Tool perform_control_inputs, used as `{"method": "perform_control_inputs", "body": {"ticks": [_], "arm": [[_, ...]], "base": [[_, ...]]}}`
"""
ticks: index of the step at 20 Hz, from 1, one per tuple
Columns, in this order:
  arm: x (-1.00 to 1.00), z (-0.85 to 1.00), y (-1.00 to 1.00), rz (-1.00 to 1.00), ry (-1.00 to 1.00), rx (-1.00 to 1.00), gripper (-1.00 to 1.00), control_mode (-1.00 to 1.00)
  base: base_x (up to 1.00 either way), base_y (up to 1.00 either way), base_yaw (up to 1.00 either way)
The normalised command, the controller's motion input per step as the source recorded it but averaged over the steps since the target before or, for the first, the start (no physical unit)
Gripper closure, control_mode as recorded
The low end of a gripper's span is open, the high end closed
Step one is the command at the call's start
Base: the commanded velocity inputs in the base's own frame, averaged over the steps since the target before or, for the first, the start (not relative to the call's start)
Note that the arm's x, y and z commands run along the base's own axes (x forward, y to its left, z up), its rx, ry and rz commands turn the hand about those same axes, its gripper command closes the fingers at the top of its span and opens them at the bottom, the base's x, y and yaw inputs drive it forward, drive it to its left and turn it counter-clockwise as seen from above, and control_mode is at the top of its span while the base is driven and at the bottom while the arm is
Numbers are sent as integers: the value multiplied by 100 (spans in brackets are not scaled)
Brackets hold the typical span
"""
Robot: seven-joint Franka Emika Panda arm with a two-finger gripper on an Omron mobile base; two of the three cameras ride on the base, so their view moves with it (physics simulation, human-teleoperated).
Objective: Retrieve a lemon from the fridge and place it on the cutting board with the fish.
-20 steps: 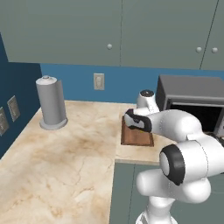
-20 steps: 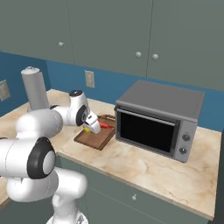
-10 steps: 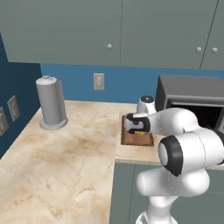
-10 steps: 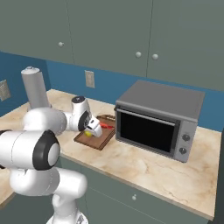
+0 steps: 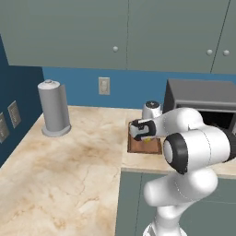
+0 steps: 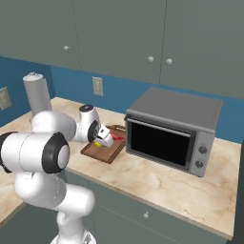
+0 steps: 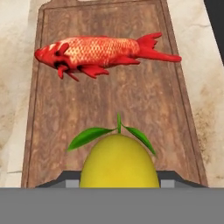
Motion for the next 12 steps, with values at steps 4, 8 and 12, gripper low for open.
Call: {"method": "perform_control_inputs", "body": {"ticks": [4, 8, 12], "arm": [[10, -25, 0, 0, 0, -3, 100, -100], [9, -24, 0, 0, -2, 0, 100, -100], [11, -22, 0, 0, -5, 0, 100, -100]], "base": [[0, 0, 0], [0, 0, 0], [0, 0, 0]]}}
